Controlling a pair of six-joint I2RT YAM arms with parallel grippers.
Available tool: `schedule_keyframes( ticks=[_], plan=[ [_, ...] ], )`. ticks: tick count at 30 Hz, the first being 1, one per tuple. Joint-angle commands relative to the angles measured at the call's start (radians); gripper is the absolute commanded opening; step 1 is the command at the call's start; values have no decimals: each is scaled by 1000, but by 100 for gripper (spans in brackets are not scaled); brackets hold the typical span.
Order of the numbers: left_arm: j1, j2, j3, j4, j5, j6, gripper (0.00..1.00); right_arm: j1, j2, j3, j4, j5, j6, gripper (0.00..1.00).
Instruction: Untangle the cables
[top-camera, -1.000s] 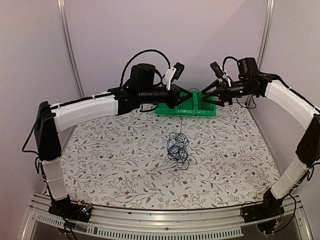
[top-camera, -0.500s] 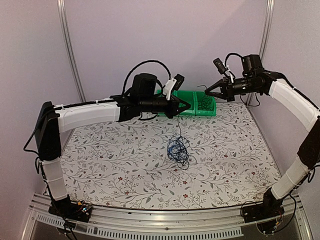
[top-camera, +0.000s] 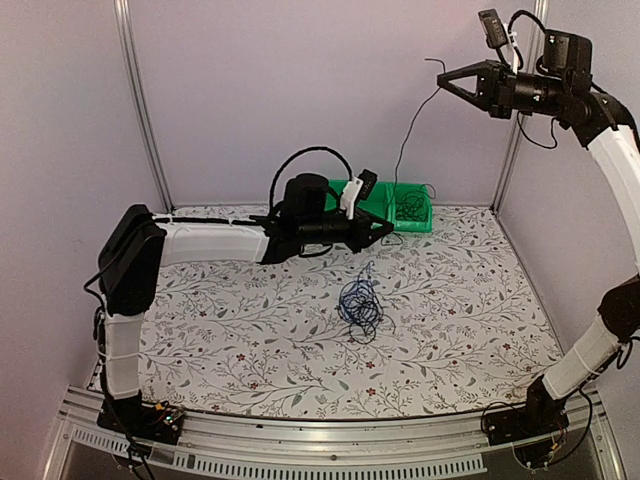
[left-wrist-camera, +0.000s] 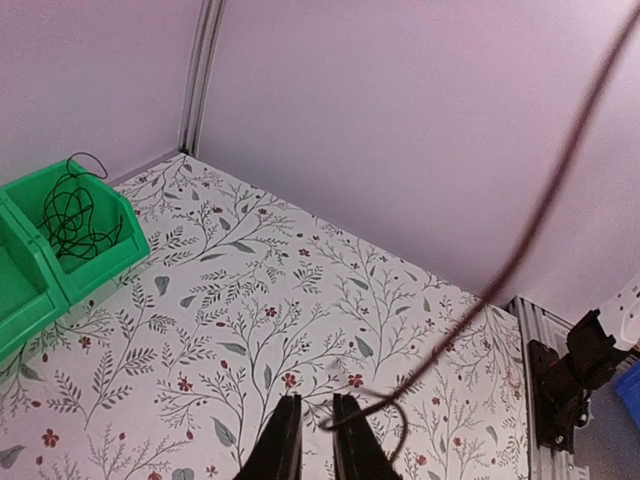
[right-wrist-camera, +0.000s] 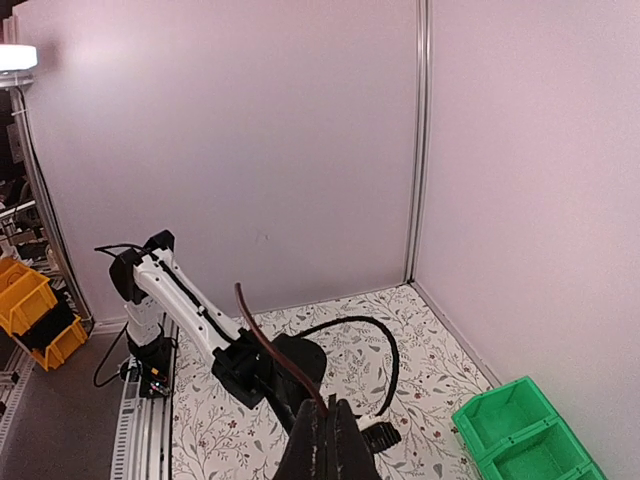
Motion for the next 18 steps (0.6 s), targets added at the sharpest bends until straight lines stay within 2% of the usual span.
schedule_keyframes(
  ticks=[1, 4, 6, 10, 15, 18],
  plan=[
    [3, 124, 32, 100, 24, -50, 15, -4, 49, 101, 38, -46, 168, 0],
    [5, 190, 54, 116, 22, -70, 9, -4, 48, 137, 42, -9, 169, 0],
    [11, 212, 28, 144, 16, -100, 0, -5, 50, 170, 40, 8, 160, 0],
    [23, 207, -48, 172, 6, -134, 0, -4, 56, 204, 30, 31, 149, 0],
    [32, 122, -127, 154, -47, -135, 1, -4, 41, 136, 31, 78, 114, 0],
    [32, 39, -192, 138, -76, -133, 10, -4, 25, 69, 76, 129, 88, 0]
  ],
)
